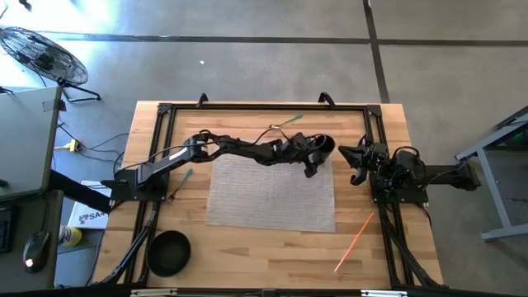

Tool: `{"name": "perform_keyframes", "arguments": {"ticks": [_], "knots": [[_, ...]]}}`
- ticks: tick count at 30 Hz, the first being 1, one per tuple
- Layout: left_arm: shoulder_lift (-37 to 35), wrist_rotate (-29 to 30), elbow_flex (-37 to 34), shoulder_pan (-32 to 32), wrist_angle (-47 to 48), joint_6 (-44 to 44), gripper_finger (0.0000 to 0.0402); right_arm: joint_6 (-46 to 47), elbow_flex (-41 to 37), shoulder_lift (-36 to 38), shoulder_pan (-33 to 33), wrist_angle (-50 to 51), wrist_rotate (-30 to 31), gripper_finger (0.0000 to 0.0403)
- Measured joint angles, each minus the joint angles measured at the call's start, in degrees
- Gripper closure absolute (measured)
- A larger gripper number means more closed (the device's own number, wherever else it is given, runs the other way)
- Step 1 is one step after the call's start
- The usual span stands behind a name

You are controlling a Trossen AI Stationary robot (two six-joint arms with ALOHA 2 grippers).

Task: Pick & Place Utensil
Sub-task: Put the black cup on the gray mat

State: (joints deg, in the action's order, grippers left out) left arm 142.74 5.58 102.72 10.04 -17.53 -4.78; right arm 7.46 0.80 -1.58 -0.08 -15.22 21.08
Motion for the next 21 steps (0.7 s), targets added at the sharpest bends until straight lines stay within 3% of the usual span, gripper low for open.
{"name": "perform_keyframes", "arguments": {"ticks": [21], "knots": [[-0.96, 1.26, -0.09, -1.27, 6.58, -1.97, 0.0047, 0.00, 0.00, 0.00, -0.01, 0.00, 0.00, 0.0391]]}}
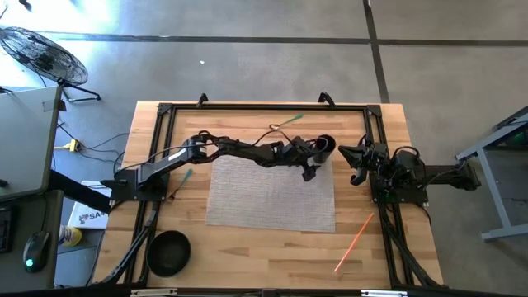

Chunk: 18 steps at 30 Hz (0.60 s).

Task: Pick & Place Utensil
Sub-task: Put the black cup on the gray mat, then move the gray mat

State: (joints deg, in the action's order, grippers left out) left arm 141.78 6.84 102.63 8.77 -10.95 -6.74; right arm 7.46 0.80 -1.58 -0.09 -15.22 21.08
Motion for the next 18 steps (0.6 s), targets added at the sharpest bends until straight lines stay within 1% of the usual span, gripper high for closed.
{"name": "perform_keyframes", "arguments": {"ticks": [5, 9, 13, 14, 16, 18], "knots": [[-2.08, 1.62, 0.07, -0.65, 2.66, 0.30, 0.0047, 0.00, -0.01, 0.00, -0.01, 0.00, -0.02, 0.0391], [-3.79, 2.79, -1.28, -1.10, 3.48, 0.48, 0.0047, 0.00, 0.00, 0.00, -0.01, 0.00, -0.01, 0.0391], [-5.86, 4.12, -4.90, -1.76, 3.46, 0.48, 0.0047, 0.00, 0.00, 0.00, -0.01, 0.14, -0.01, 0.0391], [-6.84, 4.27, -6.47, -1.77, 4.47, 0.46, 0.0047, 0.00, -0.01, 0.02, -0.01, 0.20, 0.01, 0.0391], [-7.77, 4.74, -9.21, -2.20, 2.11, 0.06, 0.0047, 0.00, 0.00, 0.00, -0.01, 0.37, -0.04, 0.0391], [-9.96, 5.53, -13.27, -2.55, 1.98, -0.75, 0.0047, 0.00, 0.00, 0.00, 0.01, 0.50, 0.02, 0.0391]]}}
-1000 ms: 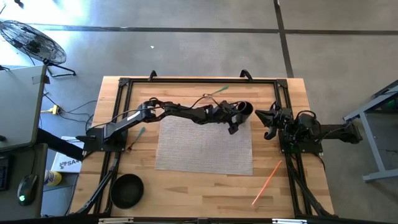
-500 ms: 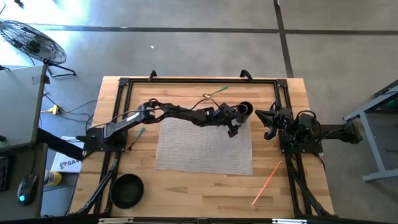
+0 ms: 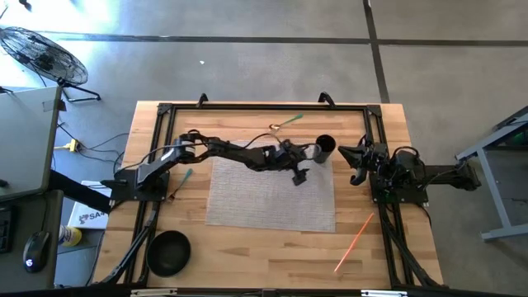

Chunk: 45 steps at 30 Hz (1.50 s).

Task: Pick & Place Utensil
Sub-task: Move the gray mat

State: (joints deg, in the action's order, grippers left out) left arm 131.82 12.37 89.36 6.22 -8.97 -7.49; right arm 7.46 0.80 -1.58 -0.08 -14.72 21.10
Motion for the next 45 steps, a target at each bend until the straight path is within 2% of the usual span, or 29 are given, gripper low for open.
{"name": "perform_keyframes", "arguments": {"ticks": [5, 7, 11, 16, 22, 34, 42, 45], "knots": [[-5.55, -0.30, -9.97, -0.84, -7.51, -2.27, 0.0047, 0.00, -0.02, -0.10, -0.01, 0.48, 0.01, 0.0391], [-6.63, -2.10, -13.13, -1.42, -11.90, -3.62, 0.0047, 0.00, -0.01, -0.15, -0.02, 0.55, -0.04, 0.0391], [-6.68, -4.05, -16.32, -3.13, -15.35, -5.33, 0.0047, 0.00, 0.00, -0.30, 0.00, 0.51, 0.00, 0.0391], [-5.75, -2.29, -17.35, -6.58, -17.07, -1.59, 0.0047, 0.00, -0.02, -0.31, -0.01, 0.73, -0.02, 0.0391], [-5.74, 6.50, -17.26, -8.64, -17.42, 1.69, 0.0047, 0.00, 0.00, -0.33, -0.02, 0.77, -0.02, 0.0391], [-2.20, 6.54, -17.15, -7.65, -21.63, -3.29, 0.0047, 0.00, 0.00, -0.31, -0.02, 0.75, -0.02, 0.0391], [-2.20, 11.87, -17.00, -6.94, -21.38, -3.68, 0.0047, 0.00, 0.00, -0.33, 0.00, 1.23, -0.02, 0.0391], [-2.20, 11.86, -17.00, -6.60, -21.33, -3.75, 0.0047, 0.00, -0.01, -0.33, 0.00, 1.27, -0.02, 0.0391]]}}
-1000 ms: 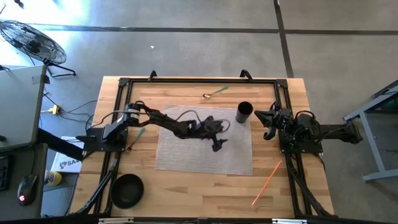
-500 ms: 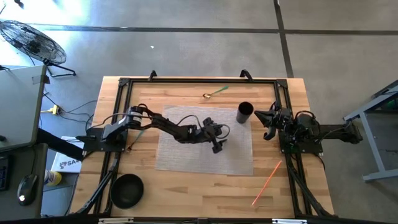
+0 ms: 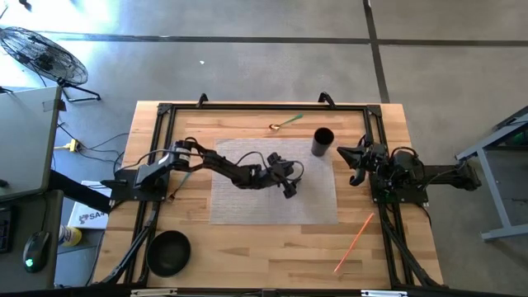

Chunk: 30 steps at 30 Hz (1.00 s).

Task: Pick & Place Utensil
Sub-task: Move the gray mat, then put the orange straw into the black cup

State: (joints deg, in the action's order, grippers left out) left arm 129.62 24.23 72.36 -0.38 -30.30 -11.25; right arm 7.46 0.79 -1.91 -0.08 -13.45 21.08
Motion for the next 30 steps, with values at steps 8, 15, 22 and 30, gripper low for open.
{"name": "perform_keyframes", "arguments": {"ticks": [8, 15, 22, 30], "knots": [[0.09, -2.36, 0.00, -0.01, -1.10, -0.31, 0.0047, 0.00, 0.00, 0.00, -0.02, 0.22, 0.00, 0.0391], [-0.39, -3.10, -0.01, -0.01, -1.86, -1.04, 0.0047, 0.00, -0.01, 0.00, -0.02, 0.35, 0.00, 0.0391], [-8.04, -1.12, -4.04, -1.31, -3.36, 3.82, 0.0047, 0.00, 0.00, 0.00, 0.00, 0.35, 0.00, 0.0391], [-20.85, 0.72, -17.69, 4.04, -8.60, 2.80, 0.0047, 0.00, -0.01, 0.02, 0.00, 0.70, 0.00, 0.0391]]}}
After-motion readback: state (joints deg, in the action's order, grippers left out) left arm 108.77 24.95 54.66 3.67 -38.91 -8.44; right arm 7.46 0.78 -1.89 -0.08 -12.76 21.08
